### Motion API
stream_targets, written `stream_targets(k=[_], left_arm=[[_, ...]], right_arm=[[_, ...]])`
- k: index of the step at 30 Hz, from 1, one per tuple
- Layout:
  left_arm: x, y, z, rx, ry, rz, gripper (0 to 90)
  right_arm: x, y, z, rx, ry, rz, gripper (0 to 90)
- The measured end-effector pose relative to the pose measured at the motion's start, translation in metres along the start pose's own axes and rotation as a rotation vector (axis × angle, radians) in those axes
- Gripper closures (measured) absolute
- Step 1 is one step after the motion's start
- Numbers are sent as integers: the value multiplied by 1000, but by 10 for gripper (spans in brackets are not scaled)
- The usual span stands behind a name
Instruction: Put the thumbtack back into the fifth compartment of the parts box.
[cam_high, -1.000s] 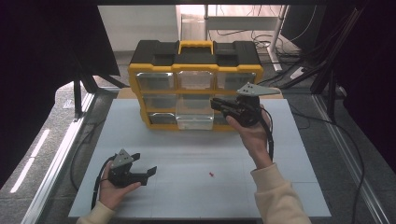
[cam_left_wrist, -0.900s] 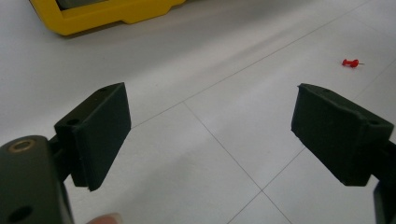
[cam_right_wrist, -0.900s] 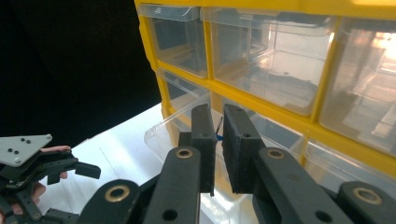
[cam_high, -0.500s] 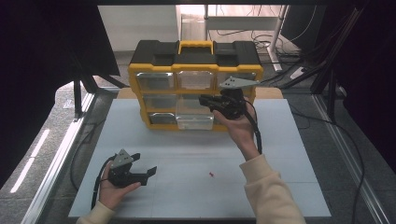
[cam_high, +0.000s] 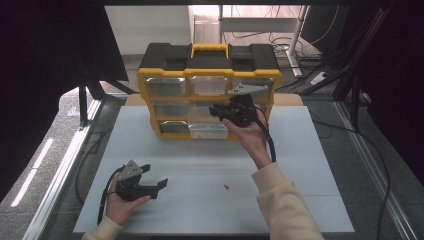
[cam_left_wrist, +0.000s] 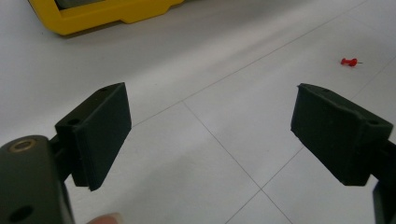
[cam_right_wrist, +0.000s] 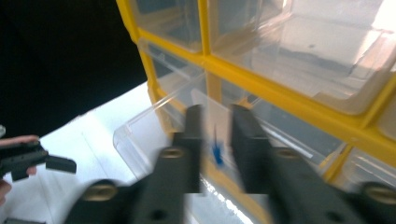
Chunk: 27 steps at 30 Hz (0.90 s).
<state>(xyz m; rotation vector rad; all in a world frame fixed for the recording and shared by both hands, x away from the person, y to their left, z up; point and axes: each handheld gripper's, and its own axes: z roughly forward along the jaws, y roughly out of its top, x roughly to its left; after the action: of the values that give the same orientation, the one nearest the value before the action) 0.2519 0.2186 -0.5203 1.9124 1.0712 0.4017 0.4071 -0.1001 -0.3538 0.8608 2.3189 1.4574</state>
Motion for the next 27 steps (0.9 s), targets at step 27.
stream_targets(k=[27], left_arm=[[-1, 0, -1, -8, 1, -1, 127]], right_arm=[[5, -54, -75, -64, -46, 5, 303]])
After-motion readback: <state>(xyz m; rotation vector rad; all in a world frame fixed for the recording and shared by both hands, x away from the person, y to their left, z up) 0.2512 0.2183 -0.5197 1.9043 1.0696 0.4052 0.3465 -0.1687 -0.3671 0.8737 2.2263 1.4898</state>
